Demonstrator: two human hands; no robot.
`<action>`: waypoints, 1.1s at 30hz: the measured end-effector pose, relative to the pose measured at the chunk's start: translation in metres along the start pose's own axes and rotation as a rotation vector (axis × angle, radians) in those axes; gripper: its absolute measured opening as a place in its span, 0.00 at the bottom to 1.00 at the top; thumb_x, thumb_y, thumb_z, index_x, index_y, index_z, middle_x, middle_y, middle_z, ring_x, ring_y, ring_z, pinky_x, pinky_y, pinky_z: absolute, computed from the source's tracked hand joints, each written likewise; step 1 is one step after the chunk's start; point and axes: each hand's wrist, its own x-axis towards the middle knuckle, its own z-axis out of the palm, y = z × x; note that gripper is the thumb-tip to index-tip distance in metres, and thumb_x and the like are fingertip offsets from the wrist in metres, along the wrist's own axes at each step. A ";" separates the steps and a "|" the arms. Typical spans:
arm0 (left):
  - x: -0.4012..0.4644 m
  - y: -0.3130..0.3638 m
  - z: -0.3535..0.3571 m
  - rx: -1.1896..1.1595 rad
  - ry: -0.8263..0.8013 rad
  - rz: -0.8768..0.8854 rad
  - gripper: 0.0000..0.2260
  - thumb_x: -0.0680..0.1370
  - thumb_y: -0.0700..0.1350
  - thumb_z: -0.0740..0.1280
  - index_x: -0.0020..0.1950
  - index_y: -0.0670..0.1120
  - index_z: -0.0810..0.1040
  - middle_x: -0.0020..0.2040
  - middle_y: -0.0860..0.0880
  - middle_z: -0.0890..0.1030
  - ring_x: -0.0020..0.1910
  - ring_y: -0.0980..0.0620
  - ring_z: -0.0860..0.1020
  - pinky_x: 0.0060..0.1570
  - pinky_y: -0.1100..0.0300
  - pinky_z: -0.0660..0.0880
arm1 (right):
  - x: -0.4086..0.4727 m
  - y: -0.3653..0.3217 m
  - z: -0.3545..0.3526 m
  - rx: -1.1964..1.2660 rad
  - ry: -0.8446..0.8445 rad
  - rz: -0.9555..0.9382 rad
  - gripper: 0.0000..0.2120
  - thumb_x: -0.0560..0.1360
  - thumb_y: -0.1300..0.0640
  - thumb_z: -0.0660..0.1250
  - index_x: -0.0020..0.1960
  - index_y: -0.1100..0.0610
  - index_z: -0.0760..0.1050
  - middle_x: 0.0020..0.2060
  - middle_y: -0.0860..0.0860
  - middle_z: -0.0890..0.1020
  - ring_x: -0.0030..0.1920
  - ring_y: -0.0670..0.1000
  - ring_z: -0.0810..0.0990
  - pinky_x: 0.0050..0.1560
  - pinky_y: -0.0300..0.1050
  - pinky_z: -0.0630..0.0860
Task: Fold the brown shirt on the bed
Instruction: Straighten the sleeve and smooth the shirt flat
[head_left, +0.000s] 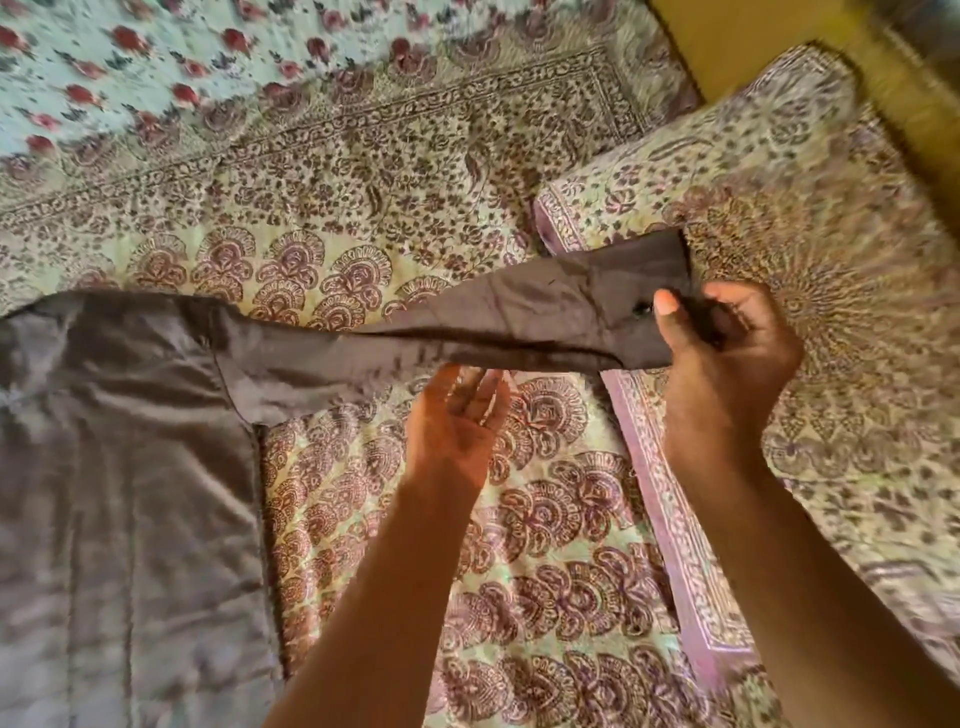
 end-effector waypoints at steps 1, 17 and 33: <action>0.004 0.000 0.003 -0.002 -0.001 0.008 0.05 0.82 0.40 0.65 0.52 0.43 0.81 0.49 0.41 0.85 0.52 0.43 0.83 0.57 0.48 0.82 | 0.006 0.002 -0.001 -0.003 -0.003 -0.008 0.12 0.73 0.65 0.77 0.45 0.51 0.78 0.35 0.45 0.82 0.38 0.45 0.80 0.41 0.41 0.78; 0.045 -0.023 0.009 1.778 0.211 1.012 0.26 0.83 0.57 0.60 0.81 0.55 0.63 0.84 0.48 0.58 0.82 0.46 0.56 0.77 0.40 0.55 | 0.054 0.037 0.016 -0.354 0.095 -0.137 0.16 0.72 0.65 0.76 0.56 0.58 0.76 0.41 0.46 0.83 0.41 0.48 0.86 0.41 0.52 0.84; 0.101 -0.013 0.007 2.001 -0.200 0.367 0.34 0.80 0.58 0.68 0.82 0.68 0.54 0.84 0.58 0.36 0.83 0.45 0.34 0.80 0.39 0.40 | 0.048 0.083 0.017 -1.500 -0.848 -0.894 0.09 0.65 0.61 0.73 0.46 0.57 0.83 0.58 0.56 0.82 0.60 0.58 0.78 0.58 0.57 0.61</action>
